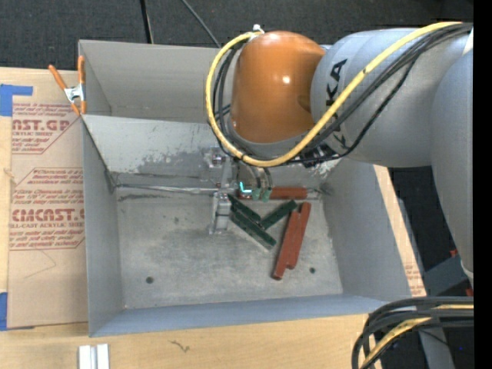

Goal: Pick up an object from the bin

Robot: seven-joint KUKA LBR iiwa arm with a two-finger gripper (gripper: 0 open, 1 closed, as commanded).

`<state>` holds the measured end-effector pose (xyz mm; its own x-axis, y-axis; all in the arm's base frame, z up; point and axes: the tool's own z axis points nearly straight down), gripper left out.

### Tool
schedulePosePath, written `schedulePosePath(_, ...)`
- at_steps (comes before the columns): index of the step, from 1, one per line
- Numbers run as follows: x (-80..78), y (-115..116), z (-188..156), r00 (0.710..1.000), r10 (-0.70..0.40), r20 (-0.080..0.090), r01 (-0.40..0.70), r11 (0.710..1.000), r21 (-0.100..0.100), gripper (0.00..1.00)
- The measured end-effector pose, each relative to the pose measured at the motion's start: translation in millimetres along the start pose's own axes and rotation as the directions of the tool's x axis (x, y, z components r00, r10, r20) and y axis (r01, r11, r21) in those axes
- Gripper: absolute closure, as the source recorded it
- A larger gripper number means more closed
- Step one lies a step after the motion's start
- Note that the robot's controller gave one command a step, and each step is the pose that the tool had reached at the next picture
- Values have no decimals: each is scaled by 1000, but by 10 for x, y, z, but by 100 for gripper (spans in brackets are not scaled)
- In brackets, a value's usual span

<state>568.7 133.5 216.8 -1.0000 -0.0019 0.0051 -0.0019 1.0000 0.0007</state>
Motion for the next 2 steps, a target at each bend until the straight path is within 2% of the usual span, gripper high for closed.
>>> schedulePosePath(1,-222,-100,1515,983,182,0,-182,983,1,0)
schedulePosePath(2,-242,-575,1471,952,306,5,-306,952,0,0)
